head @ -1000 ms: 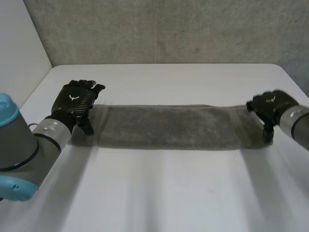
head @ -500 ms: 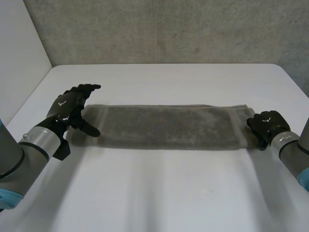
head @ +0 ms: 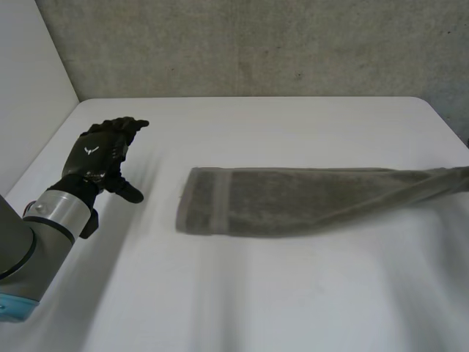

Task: Fold the towel.

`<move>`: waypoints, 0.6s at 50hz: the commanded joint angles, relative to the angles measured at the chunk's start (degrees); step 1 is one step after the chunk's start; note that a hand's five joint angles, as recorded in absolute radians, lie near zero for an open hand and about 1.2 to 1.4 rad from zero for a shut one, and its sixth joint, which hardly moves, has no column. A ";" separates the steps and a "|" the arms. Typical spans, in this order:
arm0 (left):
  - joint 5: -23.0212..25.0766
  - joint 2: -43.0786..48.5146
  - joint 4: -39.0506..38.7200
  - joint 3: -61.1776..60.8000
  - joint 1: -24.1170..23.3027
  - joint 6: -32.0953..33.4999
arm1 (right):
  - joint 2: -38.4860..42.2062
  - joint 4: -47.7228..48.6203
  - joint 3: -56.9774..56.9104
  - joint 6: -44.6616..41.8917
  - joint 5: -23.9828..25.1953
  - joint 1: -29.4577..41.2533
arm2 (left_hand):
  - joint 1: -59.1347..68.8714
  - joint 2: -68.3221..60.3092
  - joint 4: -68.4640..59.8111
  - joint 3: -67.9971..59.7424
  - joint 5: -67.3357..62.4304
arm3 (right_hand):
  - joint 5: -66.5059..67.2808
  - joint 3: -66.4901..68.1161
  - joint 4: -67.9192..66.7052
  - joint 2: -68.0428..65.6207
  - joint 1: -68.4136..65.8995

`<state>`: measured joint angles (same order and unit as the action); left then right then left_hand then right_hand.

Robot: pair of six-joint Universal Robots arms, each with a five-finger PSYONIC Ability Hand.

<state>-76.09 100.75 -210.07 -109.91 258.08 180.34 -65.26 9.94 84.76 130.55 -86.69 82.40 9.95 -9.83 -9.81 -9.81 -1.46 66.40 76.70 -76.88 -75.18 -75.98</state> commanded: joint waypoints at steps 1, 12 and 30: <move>-9.06 -0.11 0.01 0.92 -4.16 9.31 | -1.10 0.17 -5.13 -3.02 -1.99 6.99 | 0.27 -0.38 -0.40 -0.41 1.24 | 3.60 3.30 -3.12 -4.82 -4.02; -10.75 0.59 -0.07 3.64 -6.27 10.03 | 7.34 1.75 -15.15 -9.00 0.03 38.81 | 0.10 -0.21 -0.23 -0.24 1.41 | 3.60 3.30 -3.12 -4.82 -4.02; -10.83 8.32 -0.07 12.00 -11.11 10.12 | 19.31 5.27 -14.90 -7.26 3.90 54.01 | 0.27 -0.38 -0.40 -0.41 1.25 | -66.40 -66.70 66.88 65.18 65.98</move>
<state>-86.90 106.06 -210.23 -100.76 249.07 190.39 -42.54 14.96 67.08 119.76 -81.16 137.12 9.80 -9.67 -9.56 -9.57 -1.45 31.93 42.58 -43.38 -41.25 -41.58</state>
